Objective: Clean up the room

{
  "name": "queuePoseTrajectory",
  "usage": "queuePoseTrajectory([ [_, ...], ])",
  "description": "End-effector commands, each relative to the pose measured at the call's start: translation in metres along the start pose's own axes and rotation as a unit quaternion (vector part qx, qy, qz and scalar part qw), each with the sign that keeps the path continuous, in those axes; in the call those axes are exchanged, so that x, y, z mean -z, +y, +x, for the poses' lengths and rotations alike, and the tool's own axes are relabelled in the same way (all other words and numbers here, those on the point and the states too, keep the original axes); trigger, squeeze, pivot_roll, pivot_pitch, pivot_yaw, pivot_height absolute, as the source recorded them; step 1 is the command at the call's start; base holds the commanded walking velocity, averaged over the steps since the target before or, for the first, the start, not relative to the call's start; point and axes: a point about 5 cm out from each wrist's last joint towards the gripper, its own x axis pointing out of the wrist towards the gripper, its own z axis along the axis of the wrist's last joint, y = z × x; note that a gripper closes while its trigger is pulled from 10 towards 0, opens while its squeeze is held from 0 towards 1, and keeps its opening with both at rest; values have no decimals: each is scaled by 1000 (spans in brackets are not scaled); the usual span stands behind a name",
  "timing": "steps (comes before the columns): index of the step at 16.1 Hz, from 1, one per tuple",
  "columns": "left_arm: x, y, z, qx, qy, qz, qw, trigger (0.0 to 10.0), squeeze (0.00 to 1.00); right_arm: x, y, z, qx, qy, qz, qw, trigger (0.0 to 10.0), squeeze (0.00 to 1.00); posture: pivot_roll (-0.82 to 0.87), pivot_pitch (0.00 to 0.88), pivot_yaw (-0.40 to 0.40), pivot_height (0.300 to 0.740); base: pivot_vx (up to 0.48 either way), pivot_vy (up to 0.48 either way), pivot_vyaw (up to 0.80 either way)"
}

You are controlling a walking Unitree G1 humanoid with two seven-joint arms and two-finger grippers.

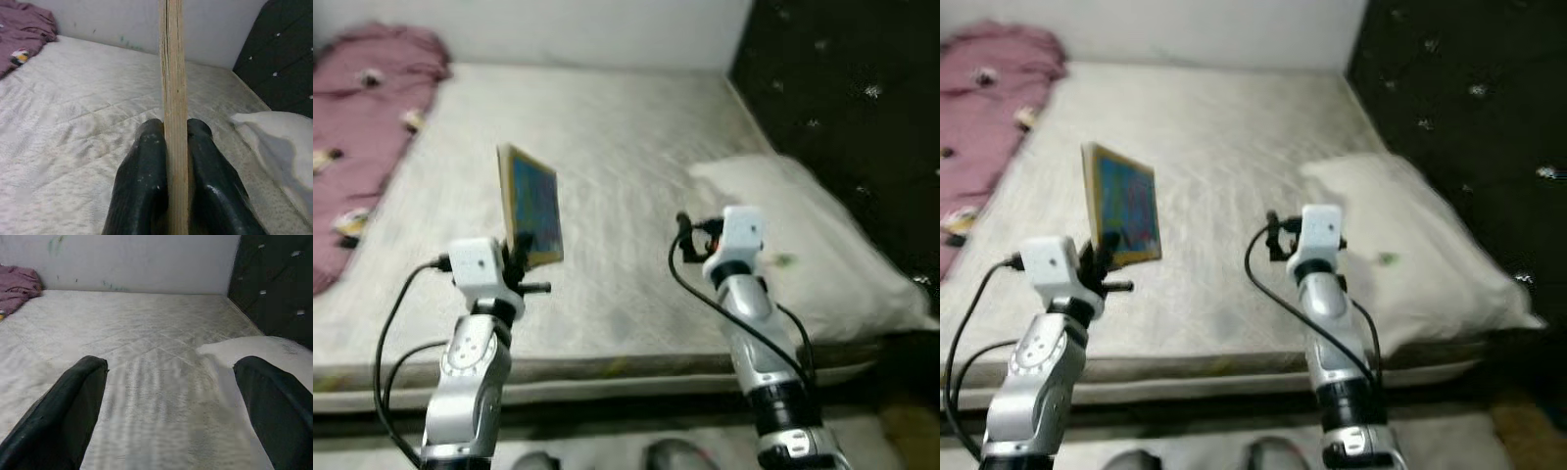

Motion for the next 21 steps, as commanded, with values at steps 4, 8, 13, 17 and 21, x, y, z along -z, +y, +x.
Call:
queuePoseTrajectory([
  [4, -8, -9, 1, 13, -26, -18, 999, 10000, 0, -1, -7, 0, 9, 0, -4, 1000, 10000, 0, -59, 33, -43, 740, 0, 0, 0],
  [8, -8, -9, 1, 11, -29, -16, 999, 10000, 0, -2, -7, 0, 8, 0, -5, 1000, 10000, 0, -62, 32, -42, 740, 0, 0, 0],
  [13, -8, -10, 3, 14, -28, -14, 999, 10000, 0, -1, -6, -1, 10, -1, -4, 1000, 10000, 0, -74, 29, -30, 740, 0, 0, 0],
  [17, -9, -15, 11, 30, -29, -20, 999, 10000, 0, -7, -8, 0, 21, -13, 0, 1000, 10000, 0, -143, 32, 6, 740, 0, 0, 0],
  [21, -9, -14, 14, 43, -27, -11, 999, 10000, 0, -3, -8, -7, 28, -12, 4, 1000, 10000, 0, -158, 27, 30, 740, 0, 0, 0],
])
